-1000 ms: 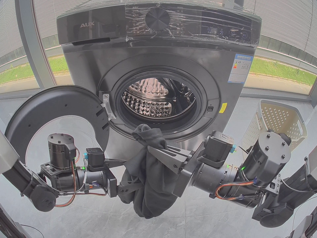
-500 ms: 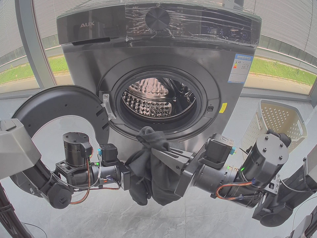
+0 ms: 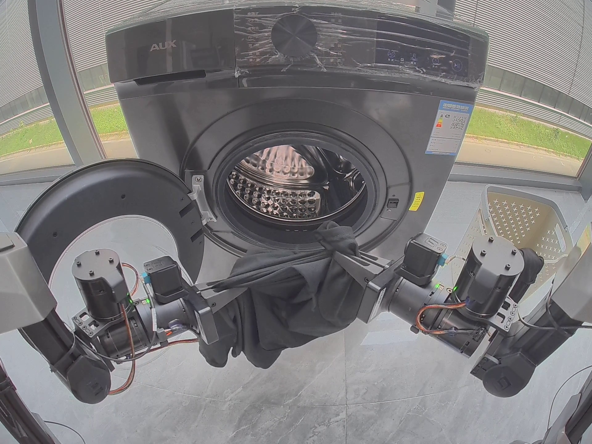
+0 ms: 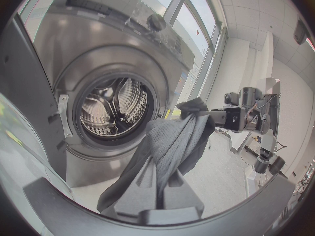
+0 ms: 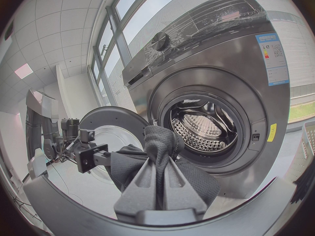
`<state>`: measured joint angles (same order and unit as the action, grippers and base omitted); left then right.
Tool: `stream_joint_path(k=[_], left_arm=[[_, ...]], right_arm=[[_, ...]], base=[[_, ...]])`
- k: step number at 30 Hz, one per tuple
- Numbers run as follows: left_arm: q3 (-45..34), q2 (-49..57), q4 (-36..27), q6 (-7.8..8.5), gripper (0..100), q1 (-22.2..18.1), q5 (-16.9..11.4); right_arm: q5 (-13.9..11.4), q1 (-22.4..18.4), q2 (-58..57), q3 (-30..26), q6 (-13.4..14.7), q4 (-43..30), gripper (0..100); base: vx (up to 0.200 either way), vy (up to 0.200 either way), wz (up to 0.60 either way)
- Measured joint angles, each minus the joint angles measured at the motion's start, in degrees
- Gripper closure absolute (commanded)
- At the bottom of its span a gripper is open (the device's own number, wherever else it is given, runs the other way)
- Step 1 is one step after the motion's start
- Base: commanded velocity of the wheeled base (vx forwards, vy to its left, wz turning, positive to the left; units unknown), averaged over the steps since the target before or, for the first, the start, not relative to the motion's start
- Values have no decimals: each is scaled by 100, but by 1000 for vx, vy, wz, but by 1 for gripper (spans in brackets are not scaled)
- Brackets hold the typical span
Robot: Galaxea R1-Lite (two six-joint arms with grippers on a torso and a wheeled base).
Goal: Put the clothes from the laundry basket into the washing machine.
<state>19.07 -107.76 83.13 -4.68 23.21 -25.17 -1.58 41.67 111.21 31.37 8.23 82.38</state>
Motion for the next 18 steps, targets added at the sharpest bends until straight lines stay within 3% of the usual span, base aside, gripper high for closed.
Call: stream_joint_path(k=[2,3,18], left_arm=[[-132,112,152,-16,100,2,35],[-179,158,178,-18,100,5,52],[100,232,290,-10,100,99,541]], right_arm=[[0,-7,30,-45,-11,94,100],[0,-7,41,-76,-16,117,0],[17,78,323,-529,-11,304,0]], base=[[0,0,0],[0,0,0],[0,0,0]])
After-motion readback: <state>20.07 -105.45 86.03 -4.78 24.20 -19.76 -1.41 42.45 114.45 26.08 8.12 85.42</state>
